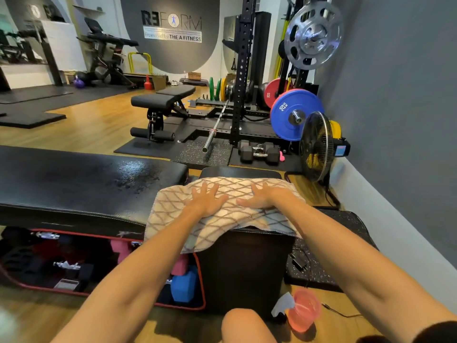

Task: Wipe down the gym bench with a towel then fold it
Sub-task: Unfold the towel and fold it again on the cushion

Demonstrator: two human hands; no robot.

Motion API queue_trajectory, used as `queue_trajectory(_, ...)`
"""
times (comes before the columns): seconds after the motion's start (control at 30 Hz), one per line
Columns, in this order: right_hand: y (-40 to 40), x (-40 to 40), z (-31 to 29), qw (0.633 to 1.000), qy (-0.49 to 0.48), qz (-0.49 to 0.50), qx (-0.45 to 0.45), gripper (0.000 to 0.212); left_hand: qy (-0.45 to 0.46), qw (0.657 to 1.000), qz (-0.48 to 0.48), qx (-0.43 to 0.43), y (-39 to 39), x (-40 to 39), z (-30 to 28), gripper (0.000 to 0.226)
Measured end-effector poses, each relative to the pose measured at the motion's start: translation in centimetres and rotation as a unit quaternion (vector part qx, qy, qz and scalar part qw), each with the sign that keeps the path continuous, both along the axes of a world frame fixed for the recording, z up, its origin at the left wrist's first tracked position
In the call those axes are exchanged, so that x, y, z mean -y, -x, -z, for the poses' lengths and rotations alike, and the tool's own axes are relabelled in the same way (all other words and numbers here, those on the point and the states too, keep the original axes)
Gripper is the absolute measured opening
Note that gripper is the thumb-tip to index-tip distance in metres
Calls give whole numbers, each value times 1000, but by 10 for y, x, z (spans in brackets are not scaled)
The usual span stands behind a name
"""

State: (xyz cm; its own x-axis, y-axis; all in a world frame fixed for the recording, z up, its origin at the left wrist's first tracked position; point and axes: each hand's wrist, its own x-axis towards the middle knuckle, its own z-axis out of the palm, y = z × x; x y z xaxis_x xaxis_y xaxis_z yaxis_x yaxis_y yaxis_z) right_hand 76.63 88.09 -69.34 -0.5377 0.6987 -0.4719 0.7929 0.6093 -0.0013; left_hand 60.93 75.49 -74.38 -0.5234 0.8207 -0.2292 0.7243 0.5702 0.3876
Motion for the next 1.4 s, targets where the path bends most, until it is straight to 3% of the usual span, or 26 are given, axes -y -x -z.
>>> queue_trajectory(0.2,9,-10,24,995,-39,6,-93,100,-13,1000,-2,-16,20,-29,7,72)
queue_trajectory(0.53,43,-68,38,987,-72,6,-143,93,-56,998,0,-29,56,-94,11,70)
queue_trajectory(0.63,46,-73,40,984,-89,6,-157,92,-59,998,-1,-39,62,-102,14,81)
queue_trajectory(0.7,44,-70,39,983,-88,10,-158,93,-58,997,5,-42,62,-99,14,90)
queue_trajectory(0.87,31,-48,33,984,-83,9,-155,92,-63,997,3,-44,43,-72,5,72)
queue_trajectory(1.03,8,-11,26,985,-85,7,-152,88,-64,997,11,-36,20,-35,3,79)
queue_trajectory(1.2,-16,24,26,986,-76,7,-146,85,-42,997,8,-56,-8,-5,-4,70)
queue_trajectory(1.4,-18,23,23,990,-58,13,-131,86,-20,998,8,-58,-16,0,-8,70)
